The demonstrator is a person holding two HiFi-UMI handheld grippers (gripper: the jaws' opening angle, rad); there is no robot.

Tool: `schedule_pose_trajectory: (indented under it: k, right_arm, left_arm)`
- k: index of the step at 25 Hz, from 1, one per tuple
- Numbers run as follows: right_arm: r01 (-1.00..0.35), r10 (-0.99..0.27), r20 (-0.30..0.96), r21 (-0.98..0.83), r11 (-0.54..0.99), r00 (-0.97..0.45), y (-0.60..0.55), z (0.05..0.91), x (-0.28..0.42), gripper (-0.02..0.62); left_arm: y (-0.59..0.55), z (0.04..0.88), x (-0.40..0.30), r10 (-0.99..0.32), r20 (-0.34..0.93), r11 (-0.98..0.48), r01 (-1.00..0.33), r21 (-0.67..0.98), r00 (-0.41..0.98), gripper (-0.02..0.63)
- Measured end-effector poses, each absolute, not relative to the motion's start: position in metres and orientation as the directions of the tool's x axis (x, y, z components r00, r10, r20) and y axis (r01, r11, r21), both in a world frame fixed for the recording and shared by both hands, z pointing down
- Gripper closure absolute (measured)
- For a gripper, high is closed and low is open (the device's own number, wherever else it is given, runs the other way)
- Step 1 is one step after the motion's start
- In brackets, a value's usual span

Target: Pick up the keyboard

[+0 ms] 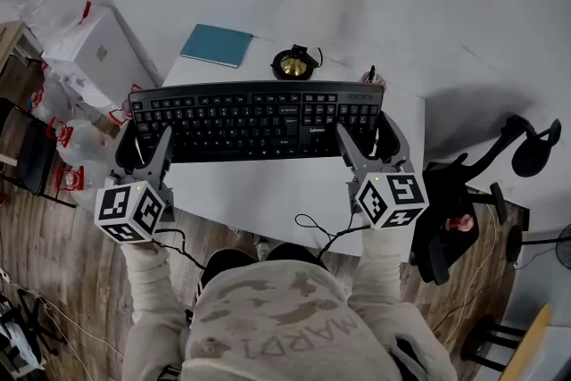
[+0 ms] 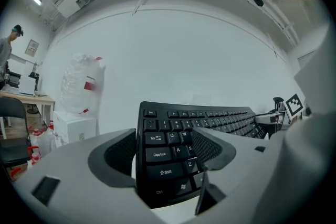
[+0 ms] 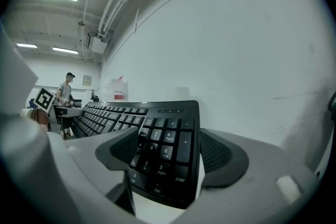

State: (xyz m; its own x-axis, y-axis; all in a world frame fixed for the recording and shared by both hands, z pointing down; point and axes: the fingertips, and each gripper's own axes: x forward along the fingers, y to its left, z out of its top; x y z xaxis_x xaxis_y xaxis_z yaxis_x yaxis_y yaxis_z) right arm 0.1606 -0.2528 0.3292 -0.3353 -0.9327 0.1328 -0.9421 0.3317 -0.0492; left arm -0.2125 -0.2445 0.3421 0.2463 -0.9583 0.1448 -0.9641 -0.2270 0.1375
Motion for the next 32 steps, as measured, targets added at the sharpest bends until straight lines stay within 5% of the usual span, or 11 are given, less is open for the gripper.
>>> schedule_pose_trajectory:
  k: [32]
  right_arm:
    - [-0.951,-0.95,-0.058,0.03,0.306,-0.308,-0.217,0.244,0.185,0.224]
  left_arm:
    - [-0.221,0.26,-0.187,-0.964,-0.039,-0.267,-0.959,0.1,0.264,0.267]
